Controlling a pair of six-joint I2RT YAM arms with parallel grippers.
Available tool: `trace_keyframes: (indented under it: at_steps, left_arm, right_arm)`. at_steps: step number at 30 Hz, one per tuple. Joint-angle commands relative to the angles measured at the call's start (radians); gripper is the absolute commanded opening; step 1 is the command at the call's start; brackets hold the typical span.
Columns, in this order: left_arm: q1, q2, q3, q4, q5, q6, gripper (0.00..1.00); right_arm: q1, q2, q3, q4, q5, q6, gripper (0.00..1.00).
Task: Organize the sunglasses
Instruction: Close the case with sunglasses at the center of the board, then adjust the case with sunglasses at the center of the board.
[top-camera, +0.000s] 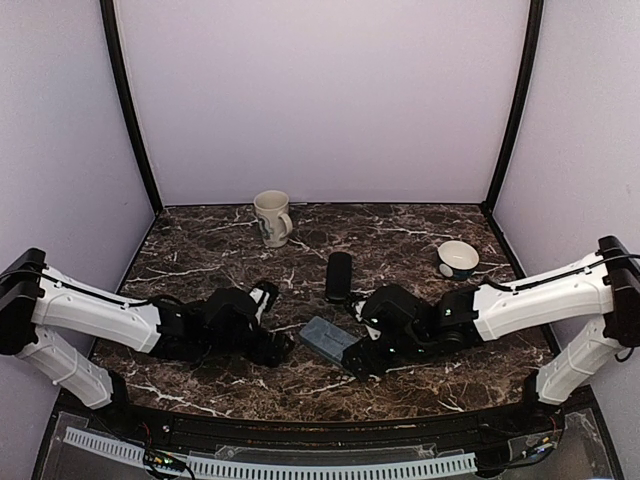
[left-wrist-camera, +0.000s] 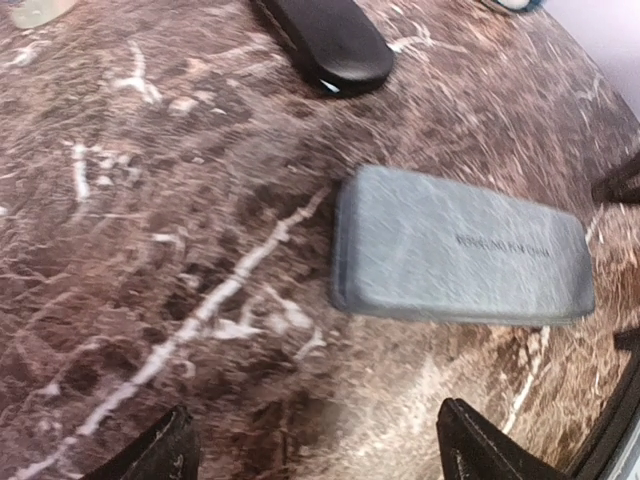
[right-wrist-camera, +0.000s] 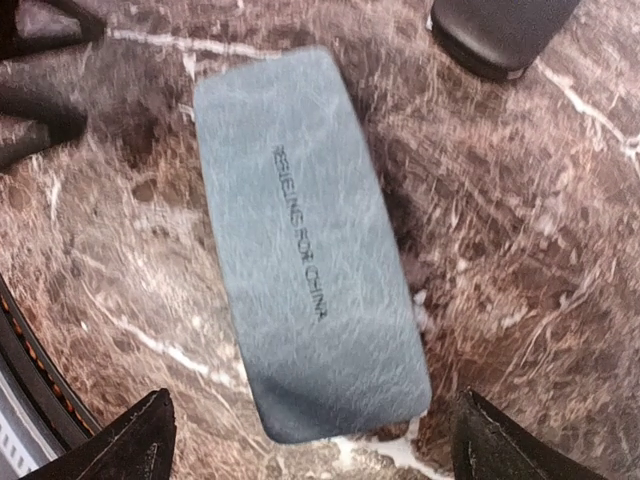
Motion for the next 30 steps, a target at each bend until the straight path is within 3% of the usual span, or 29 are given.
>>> trace_keyframes:
  at_steps: [1, 12, 22, 30]
  left_arm:
    - [0.038, -0.071, -0.008, -0.039, -0.033, 0.018, 0.87]
    - [0.084, -0.122, -0.005, -0.055, -0.033, 0.039, 0.91]
    - [0.106, -0.153, -0.004, -0.070, -0.046, 0.050, 0.98]
    - [0.131, -0.173, -0.003, -0.096, -0.068, 0.057, 0.99]
  right_arm:
    - [0.031, 0.026, -0.016, -0.029, -0.012, 0.091, 0.97]
    - [0.027, 0.202, 0.060, -0.129, 0.061, 0.118, 0.92]
    - [-0.073, 0.180, 0.062, -0.133, 0.071, 0.053, 0.89]
    - [-0.127, 0.138, 0.049, -0.153, 0.098, 0.028, 0.92]
